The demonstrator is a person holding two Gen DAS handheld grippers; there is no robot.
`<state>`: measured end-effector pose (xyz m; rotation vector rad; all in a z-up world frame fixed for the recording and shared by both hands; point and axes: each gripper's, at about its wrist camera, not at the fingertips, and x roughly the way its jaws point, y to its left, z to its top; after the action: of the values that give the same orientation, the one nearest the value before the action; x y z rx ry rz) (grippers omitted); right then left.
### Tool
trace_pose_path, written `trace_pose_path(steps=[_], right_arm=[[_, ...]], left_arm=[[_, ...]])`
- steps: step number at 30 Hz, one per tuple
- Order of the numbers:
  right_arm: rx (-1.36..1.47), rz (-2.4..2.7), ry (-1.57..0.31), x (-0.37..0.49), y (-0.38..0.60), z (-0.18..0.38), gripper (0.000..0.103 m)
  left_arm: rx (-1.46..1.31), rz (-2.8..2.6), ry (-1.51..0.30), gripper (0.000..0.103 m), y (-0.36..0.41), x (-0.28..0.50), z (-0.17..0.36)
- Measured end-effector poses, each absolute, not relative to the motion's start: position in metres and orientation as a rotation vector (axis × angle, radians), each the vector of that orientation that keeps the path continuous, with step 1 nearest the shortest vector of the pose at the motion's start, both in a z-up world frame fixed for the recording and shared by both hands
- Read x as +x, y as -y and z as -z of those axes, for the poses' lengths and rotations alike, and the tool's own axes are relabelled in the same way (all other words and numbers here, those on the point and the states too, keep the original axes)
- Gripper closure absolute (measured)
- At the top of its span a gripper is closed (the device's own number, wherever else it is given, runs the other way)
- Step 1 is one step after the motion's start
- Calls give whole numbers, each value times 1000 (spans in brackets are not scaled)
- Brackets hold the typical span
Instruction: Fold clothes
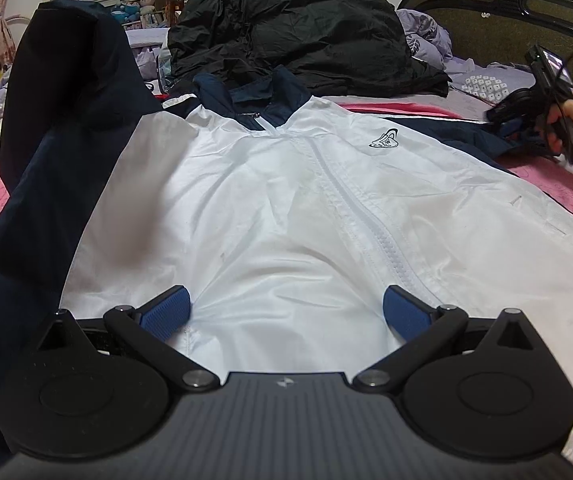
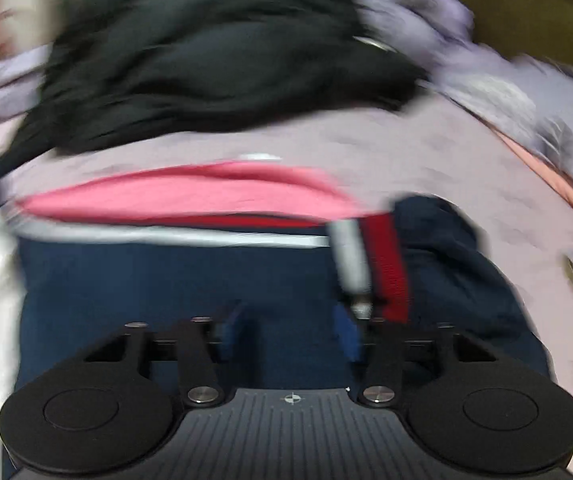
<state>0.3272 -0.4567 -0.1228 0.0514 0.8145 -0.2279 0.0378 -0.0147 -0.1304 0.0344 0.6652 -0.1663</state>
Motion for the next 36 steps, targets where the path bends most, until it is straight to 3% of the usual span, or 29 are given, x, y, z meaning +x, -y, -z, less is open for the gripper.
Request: trace_pose_path(steps=[1, 3, 4, 5, 11, 14, 20, 25, 27, 30, 31, 32, 34, 36], right_arm=[[51, 390, -794, 331, 478, 116, 67], [88, 702, -719, 327, 512, 99, 47], [113, 774, -674, 318, 520, 90, 27], [138, 845, -628, 309, 529, 81, 24], [68, 431, -577, 281, 451, 63, 24], [128, 16, -612, 282, 370, 51, 23], [380, -656, -793, 322, 160, 36, 11], [124, -681, -878, 361, -27, 39, 10], [-100, -613, -991, 363, -98, 62, 3], [-311, -415, -1140, 367, -154, 105, 4], [-265, -416, -1128, 365, -156, 105, 19], [-238, -422, -1115, 362, -156, 100, 50], [-202, -466, -1087, 356, -161, 79, 97], [-132, -597, -1064, 350, -180, 55, 97]], left_arm=[[34, 166, -665, 0, 15, 38, 130], [32, 165, -663, 0, 14, 38, 131], [32, 165, -662, 0, 14, 38, 131], [31, 164, -661, 0, 14, 37, 131], [29, 161, -660, 0, 15, 38, 130], [29, 160, -659, 0, 15, 38, 130], [28, 160, -658, 0, 14, 38, 130], [27, 160, -655, 0, 14, 38, 130], [29, 158, -654, 0, 14, 38, 130], [29, 157, -651, 0, 14, 38, 130], [27, 156, -650, 0, 14, 38, 130], [25, 153, -648, 0, 15, 38, 131], [23, 146, -645, 0, 17, 39, 131], [20, 140, -645, 0, 19, 41, 131]])
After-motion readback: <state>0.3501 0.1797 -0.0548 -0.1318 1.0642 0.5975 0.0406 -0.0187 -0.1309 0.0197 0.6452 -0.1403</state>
